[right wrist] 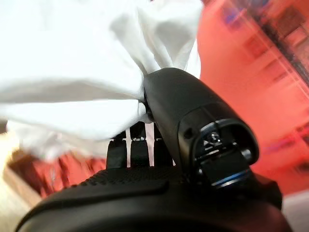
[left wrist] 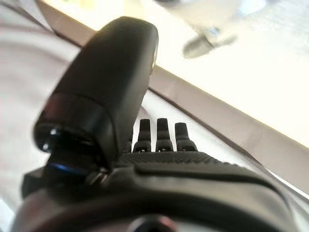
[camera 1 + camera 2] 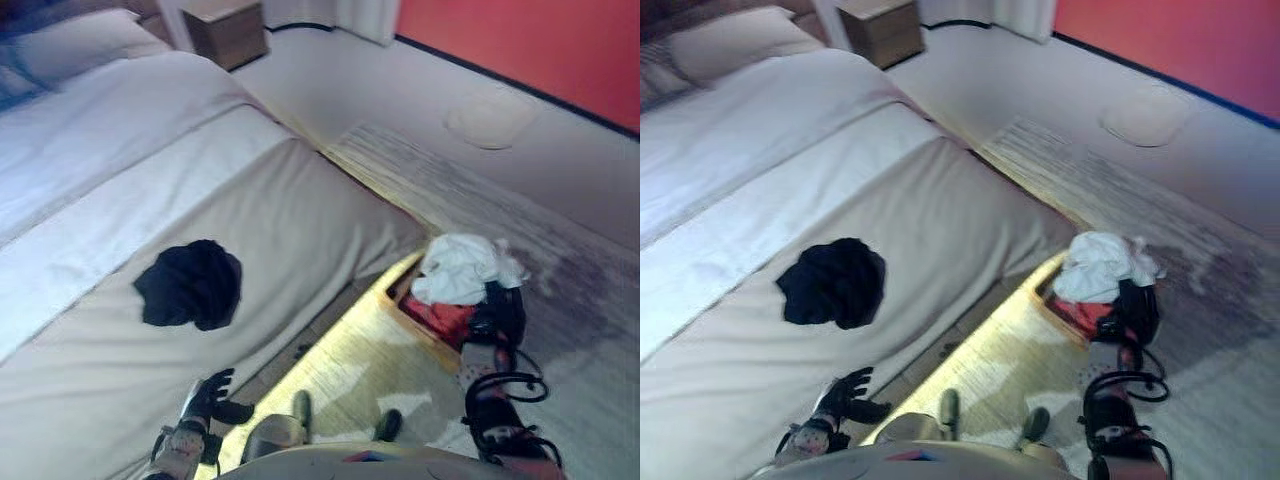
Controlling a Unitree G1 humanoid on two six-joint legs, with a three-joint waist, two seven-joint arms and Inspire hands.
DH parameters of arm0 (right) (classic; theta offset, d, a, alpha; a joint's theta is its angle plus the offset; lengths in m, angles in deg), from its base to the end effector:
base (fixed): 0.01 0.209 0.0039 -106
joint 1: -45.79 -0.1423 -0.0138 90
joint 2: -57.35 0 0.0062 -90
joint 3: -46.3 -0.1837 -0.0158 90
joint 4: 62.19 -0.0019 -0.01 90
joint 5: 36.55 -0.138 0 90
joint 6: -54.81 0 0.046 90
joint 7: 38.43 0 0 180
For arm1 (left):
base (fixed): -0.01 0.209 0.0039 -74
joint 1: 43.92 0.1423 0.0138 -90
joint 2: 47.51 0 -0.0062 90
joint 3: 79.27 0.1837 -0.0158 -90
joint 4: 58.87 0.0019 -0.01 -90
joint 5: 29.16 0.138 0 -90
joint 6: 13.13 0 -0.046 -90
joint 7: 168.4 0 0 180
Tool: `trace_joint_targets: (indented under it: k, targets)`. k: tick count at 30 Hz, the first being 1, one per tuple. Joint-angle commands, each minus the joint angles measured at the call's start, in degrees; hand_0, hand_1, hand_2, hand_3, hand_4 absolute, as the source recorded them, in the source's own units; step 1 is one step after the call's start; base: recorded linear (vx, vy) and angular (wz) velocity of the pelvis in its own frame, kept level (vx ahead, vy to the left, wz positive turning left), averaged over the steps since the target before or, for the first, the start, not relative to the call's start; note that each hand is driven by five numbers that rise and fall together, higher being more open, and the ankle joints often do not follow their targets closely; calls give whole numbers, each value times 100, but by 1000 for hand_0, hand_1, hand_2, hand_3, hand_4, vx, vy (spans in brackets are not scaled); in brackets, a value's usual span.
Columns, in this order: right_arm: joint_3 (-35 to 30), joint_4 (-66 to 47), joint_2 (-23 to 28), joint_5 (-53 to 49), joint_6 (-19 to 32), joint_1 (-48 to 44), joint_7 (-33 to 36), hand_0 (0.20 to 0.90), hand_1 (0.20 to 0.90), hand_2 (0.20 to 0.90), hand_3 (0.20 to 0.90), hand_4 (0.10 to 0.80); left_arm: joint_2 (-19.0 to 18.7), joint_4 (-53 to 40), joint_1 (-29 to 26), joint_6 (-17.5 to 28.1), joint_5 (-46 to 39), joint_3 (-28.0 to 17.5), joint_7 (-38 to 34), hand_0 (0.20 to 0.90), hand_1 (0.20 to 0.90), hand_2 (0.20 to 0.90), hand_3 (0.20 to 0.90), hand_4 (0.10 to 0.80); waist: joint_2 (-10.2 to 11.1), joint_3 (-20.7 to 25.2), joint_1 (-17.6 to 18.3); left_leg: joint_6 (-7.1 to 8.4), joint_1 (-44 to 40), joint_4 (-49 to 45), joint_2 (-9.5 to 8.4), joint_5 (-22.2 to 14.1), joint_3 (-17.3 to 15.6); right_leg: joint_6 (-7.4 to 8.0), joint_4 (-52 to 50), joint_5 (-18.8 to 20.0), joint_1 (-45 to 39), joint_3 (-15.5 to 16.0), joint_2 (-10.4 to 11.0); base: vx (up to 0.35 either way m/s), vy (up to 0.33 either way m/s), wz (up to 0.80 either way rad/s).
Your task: Pick up the clothes from the bed and place them into the basket
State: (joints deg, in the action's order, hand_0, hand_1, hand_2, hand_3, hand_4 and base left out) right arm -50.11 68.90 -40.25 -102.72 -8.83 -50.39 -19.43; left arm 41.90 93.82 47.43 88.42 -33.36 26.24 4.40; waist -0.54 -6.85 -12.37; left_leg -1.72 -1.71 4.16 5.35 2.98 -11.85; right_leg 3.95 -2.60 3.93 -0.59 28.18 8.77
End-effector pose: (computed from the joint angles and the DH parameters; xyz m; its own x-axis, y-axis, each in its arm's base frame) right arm 0.1840 -0.2228 -0.0413 0.5684 -0.6476 -0.5075 0.7884 0.2524 0.5610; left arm 0.0916 0.2231 -0.1045 0.6104 0.1973 -0.7672 0.1281 0.9312 0.3414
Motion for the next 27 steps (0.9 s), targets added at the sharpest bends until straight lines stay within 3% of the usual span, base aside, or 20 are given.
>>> trace_joint_targets:
  k: [1, 4, 8, 12, 27]
  targets:
    - [-346, -372, 522, 437, 606, -306, -90, 300, 300, 300, 200, 100, -320, 278, -222, 180, 275, 132, -157, 900, 900, 900, 900, 800, 168, 293, -79, 274, 327, -18, -330, -125, -152, 441, 536, -328, -887, -17, 121, -53, -150, -41]
    - [-461, -158, 704, 542, 536, -312, 77, 300, 300, 300, 200, 100, -373, 291, -196, 203, 324, 65, -130, 900, 900, 900, 900, 800, 193, 305, -103, 300, 324, -6, -359, -127, 69, 381, 536, -366, -834, -69, 36, -5, -118, -12]
    - [-500, 217, 923, 616, 459, -381, -2, 300, 300, 300, 200, 100, -394, 393, -13, 339, 395, -145, -89, 900, 900, 900, 900, 800, 188, 285, -242, 268, 218, -33, -515, -171, 882, 240, 368, -452, -678, -356, -58, 46, -44, -13]
    - [-588, 452, 1086, 613, 327, -373, -171, 300, 300, 300, 200, 100, -392, 405, 154, 382, 519, -158, -120, 900, 900, 900, 900, 800, 115, 289, -195, 325, 121, -10, -452, -145, 772, 243, 360, -412, -687, -334, -28, 67, -2, -14]
    - [-722, 896, 1773, 830, -94, -782, -528, 300, 300, 300, 200, 100, -375, 352, 347, 565, 487, -196, -44, 900, 900, 900, 900, 800, -44, 266, -215, 491, 163, 28, -477, -84, 1000, 242, 442, -356, -638, -197, 23, 54, -22, 5]
